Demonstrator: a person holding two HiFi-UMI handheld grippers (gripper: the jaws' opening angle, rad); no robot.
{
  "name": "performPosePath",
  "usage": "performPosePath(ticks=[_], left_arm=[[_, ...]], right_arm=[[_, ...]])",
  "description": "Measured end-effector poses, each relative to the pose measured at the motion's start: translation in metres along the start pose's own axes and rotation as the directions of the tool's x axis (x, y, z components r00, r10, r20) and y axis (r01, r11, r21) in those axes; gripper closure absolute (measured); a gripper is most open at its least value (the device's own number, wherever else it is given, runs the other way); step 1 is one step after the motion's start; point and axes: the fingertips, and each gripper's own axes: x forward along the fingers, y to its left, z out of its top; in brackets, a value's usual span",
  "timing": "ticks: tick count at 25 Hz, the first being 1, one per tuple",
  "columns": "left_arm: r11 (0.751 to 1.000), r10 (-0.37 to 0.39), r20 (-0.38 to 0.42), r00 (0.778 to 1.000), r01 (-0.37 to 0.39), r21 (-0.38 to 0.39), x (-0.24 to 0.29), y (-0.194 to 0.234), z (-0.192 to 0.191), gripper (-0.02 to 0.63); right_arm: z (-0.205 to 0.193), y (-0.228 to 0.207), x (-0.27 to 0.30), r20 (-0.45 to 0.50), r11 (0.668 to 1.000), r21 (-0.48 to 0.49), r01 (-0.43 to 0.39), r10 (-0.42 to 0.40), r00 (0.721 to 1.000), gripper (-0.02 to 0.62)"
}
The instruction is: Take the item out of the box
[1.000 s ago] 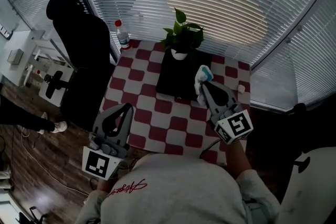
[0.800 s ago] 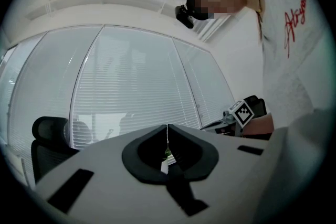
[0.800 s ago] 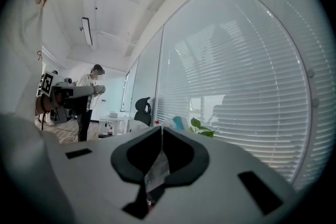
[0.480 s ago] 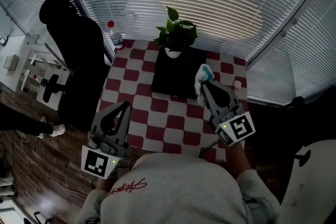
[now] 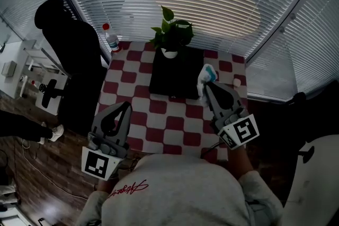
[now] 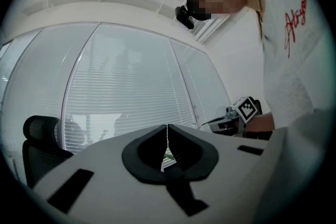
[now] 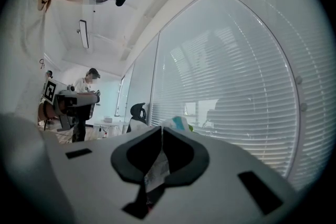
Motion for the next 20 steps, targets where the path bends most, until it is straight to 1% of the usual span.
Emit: performPosePath(ticks=[20], left_arm=[[0.999,-0.044,-0.001,0.999,0.044,0.002,0.011,-0.008,0.002,0.588]], right_arm=[[0.013,-0.003,-0.020,0.037,0.999,0.008,0.037,-0.038,0.999,0.574]])
